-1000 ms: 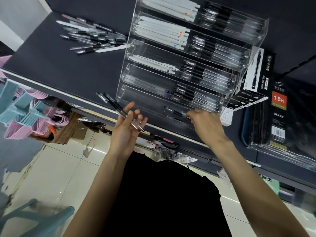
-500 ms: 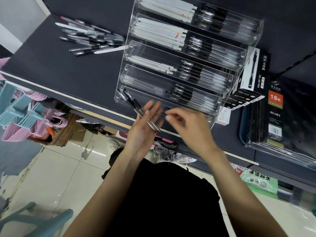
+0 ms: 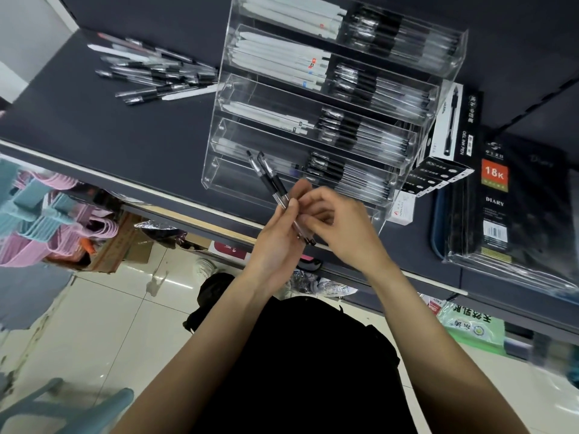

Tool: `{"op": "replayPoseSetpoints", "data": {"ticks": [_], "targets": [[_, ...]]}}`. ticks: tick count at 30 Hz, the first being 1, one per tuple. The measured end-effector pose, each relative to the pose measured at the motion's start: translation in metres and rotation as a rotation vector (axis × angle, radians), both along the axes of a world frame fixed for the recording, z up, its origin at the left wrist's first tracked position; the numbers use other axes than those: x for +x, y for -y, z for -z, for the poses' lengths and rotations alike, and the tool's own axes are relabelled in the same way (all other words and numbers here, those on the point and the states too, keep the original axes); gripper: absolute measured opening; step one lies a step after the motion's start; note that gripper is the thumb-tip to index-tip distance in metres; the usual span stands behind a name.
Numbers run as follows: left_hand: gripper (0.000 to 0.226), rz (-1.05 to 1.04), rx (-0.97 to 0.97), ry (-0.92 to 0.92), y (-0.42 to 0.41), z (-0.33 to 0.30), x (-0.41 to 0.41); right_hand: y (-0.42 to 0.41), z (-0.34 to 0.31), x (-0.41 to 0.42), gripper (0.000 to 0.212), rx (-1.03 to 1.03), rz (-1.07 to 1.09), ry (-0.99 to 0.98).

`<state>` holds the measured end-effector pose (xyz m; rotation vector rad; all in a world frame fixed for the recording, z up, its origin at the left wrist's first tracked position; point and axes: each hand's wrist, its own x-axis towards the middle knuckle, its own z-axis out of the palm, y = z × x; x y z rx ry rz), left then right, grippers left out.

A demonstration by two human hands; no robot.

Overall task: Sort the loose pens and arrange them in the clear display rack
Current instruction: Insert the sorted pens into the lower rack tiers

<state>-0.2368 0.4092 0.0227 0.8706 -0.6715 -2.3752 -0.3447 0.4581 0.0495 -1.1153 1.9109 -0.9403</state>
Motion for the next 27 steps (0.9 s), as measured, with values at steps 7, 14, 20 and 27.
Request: {"op": "replayPoseSetpoints", "data": {"ticks": [7,14,20,27], "targets": [[0.03,-0.006,-0.293,0.451,0.005,0.002,0.014,-0.007,0.01,-0.025,0.019,0.001,0.041,-0.481],[0.03,-0.039,-0.315,0.497,0.023,0.007,0.041,-0.018,0.033,-0.044,0.021,0.181,-0.147,-0.819],[0.02,-0.119,-0.32,0.502,0.024,0.008,0.045,-0.013,0.045,-0.055,0.024,0.303,-0.225,-0.921],[0.01,-0.151,-0.268,0.433,0.023,0.008,0.038,-0.012,0.039,-0.056,0.016,0.302,-0.263,-0.895]]}}
